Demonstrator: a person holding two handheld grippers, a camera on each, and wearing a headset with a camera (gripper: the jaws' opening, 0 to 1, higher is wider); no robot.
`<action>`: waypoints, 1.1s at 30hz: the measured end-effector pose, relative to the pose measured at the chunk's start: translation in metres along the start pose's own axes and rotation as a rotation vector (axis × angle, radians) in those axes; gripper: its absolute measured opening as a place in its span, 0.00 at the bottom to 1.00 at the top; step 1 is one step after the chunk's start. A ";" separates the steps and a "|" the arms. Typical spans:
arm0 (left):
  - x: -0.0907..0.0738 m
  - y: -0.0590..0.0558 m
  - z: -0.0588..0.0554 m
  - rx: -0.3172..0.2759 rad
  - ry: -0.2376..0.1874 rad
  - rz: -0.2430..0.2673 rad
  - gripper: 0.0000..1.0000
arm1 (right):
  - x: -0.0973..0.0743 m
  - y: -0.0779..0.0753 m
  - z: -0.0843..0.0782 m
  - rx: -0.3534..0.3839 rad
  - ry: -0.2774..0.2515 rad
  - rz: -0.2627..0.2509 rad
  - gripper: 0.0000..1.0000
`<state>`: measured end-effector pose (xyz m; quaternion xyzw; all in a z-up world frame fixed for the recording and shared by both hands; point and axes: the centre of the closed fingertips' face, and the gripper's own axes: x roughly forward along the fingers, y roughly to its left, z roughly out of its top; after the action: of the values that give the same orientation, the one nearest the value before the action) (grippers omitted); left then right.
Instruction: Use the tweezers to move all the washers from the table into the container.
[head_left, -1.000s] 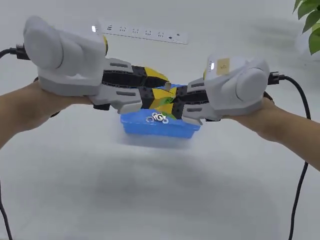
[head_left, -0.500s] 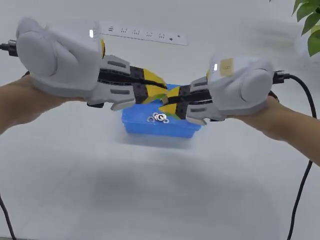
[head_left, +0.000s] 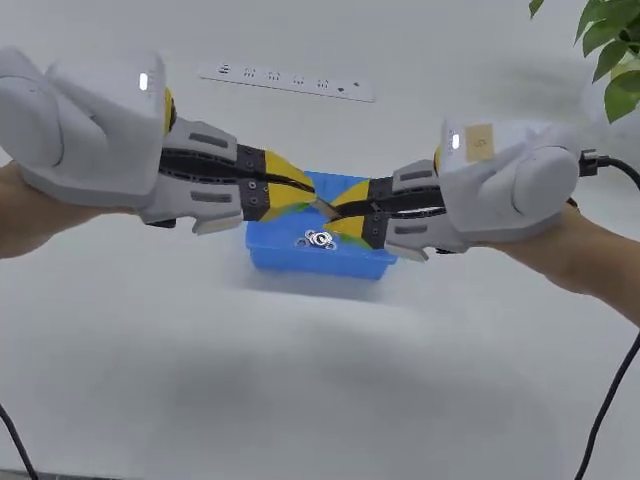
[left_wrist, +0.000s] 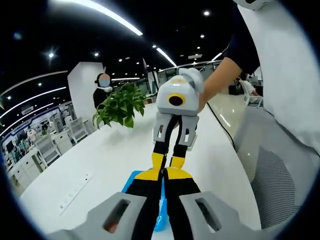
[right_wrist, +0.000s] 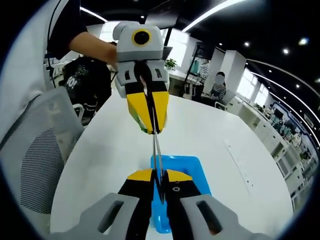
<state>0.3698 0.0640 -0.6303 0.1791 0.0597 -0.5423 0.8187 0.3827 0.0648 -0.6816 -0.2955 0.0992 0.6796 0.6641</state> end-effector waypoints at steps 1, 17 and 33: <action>0.000 -0.001 0.000 -0.002 -0.004 -0.001 0.05 | -0.002 0.002 0.000 -0.001 0.003 0.002 0.09; -0.005 -0.028 -0.003 -0.040 -0.031 -0.027 0.05 | -0.013 0.027 0.000 0.001 0.027 0.010 0.08; -0.008 -0.038 -0.019 -0.067 -0.003 -0.031 0.06 | -0.007 0.041 -0.003 -0.019 0.066 0.026 0.08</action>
<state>0.3336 0.0645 -0.6541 0.1495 0.0793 -0.5527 0.8160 0.3440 0.0533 -0.6912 -0.3228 0.1184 0.6788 0.6489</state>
